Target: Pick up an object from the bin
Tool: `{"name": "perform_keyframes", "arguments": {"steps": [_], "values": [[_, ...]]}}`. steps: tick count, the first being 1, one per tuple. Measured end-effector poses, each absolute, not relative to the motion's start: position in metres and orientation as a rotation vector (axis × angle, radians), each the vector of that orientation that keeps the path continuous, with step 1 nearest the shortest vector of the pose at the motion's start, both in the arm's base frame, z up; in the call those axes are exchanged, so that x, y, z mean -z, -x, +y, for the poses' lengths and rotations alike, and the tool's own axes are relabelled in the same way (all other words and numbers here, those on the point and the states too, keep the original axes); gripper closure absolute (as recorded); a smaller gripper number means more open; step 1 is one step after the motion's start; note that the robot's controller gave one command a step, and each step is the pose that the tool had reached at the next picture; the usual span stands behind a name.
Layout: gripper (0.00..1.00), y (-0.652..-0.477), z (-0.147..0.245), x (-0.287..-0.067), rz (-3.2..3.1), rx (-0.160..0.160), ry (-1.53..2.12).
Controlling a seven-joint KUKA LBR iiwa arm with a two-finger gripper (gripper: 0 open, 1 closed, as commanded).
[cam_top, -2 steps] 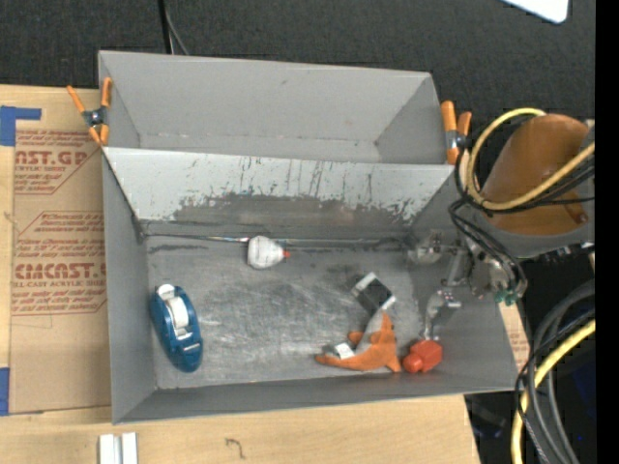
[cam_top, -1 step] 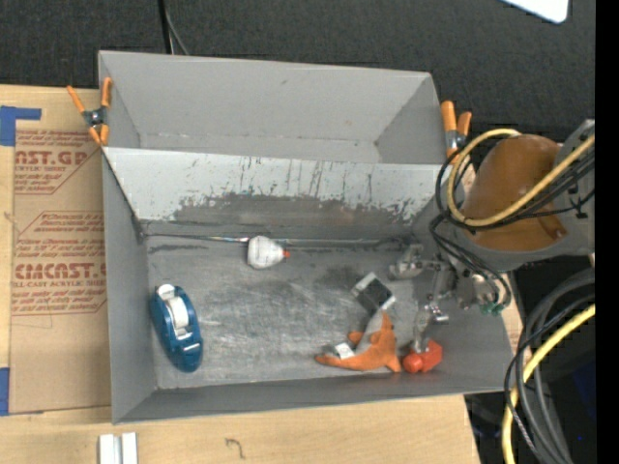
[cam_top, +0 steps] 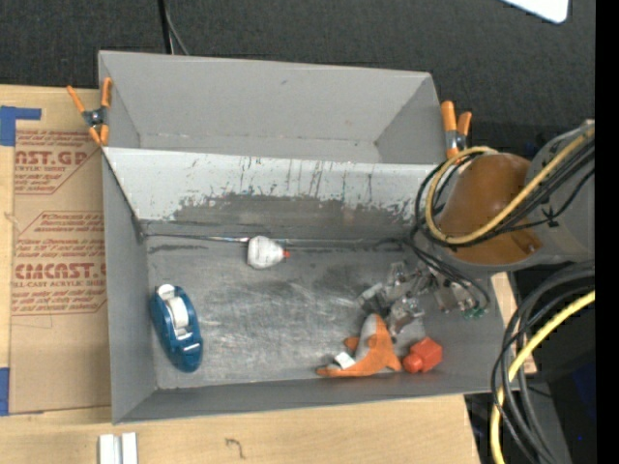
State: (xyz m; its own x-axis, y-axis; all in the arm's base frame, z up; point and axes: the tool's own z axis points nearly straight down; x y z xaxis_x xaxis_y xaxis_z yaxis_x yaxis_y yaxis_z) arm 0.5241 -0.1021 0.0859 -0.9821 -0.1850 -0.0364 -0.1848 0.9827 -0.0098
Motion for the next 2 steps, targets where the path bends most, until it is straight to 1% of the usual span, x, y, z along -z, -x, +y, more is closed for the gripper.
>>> {"name": "perform_keyframes", "arguments": {"steps": [1, 2], "values": [[1.00, -0.524, -0.102, -0.086, 3.091, 0.010, 0.288], [1.00, -0.523, -0.115, -0.128, 3.120, -0.002, 0.382]]}}
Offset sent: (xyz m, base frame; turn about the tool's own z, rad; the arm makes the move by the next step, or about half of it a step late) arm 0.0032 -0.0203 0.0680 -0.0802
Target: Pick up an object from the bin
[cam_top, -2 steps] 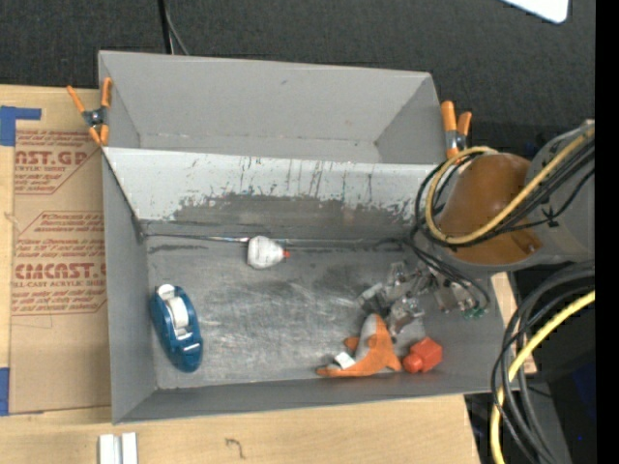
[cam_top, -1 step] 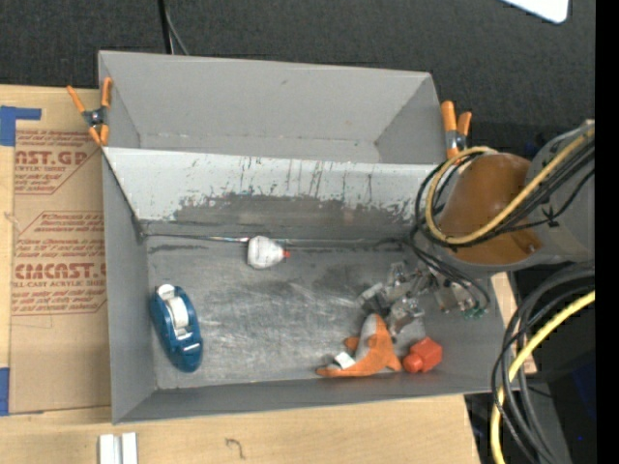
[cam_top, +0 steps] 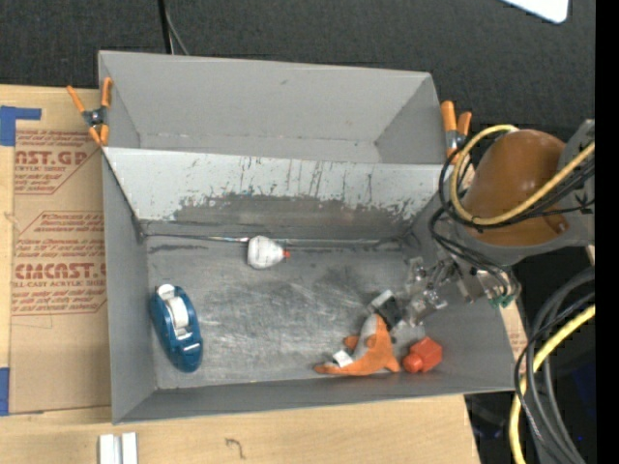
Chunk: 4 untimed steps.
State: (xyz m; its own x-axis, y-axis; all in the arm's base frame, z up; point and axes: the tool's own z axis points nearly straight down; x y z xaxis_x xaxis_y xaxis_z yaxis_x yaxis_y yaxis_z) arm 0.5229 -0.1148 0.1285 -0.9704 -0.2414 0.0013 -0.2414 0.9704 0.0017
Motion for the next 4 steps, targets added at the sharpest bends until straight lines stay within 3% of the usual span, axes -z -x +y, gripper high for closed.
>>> {"name": "perform_keyframes", "arguments": {"steps": [1, 2, 3, 4], "values": [[1.00, -0.522, -0.127, -0.163, -3.122, -0.003, -0.404], [1.00, -0.528, -0.132, -0.164, -3.062, 0.000, -0.709], [0.00, -0.535, -0.100, -0.140, -3.130, 0.002, -0.284], [0.00, -0.538, -0.084, -0.128, -3.142, 0.001, 0.069]]}}
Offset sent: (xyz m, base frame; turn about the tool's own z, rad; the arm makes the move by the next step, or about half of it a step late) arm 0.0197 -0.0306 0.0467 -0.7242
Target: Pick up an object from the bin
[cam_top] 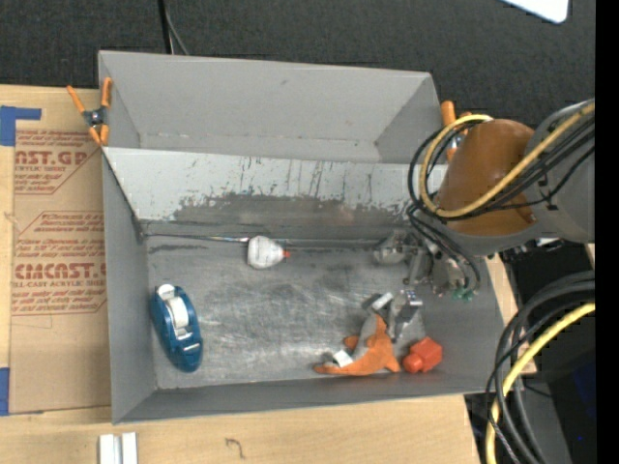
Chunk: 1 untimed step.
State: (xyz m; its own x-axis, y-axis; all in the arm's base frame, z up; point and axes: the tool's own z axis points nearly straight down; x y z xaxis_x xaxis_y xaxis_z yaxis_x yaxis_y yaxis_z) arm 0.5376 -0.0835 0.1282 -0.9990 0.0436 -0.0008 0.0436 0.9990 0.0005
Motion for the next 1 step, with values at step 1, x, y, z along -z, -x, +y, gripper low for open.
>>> {"name": "perform_keyframes", "arguments": {"steps": [1], "values": [[1.00, -0.4843, -0.1112, -0.0706, 3.106, -0.009, 0.442]]}}
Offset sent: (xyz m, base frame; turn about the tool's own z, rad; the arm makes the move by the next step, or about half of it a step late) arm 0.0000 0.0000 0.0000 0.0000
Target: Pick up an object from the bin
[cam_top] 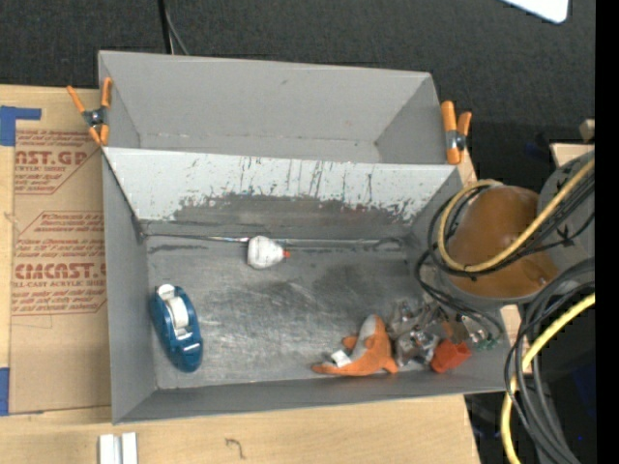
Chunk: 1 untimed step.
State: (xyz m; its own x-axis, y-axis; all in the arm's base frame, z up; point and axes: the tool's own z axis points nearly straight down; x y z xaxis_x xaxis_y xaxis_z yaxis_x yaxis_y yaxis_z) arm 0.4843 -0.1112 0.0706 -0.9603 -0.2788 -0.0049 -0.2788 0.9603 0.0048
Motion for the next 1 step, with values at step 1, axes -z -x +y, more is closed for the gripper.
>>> {"name": "perform_keyframes", "arguments": {"steps": [1], "values": [[1.00, -0.4842, -0.1110, -0.0706, 3.106, -0.009, 0.442]]}}
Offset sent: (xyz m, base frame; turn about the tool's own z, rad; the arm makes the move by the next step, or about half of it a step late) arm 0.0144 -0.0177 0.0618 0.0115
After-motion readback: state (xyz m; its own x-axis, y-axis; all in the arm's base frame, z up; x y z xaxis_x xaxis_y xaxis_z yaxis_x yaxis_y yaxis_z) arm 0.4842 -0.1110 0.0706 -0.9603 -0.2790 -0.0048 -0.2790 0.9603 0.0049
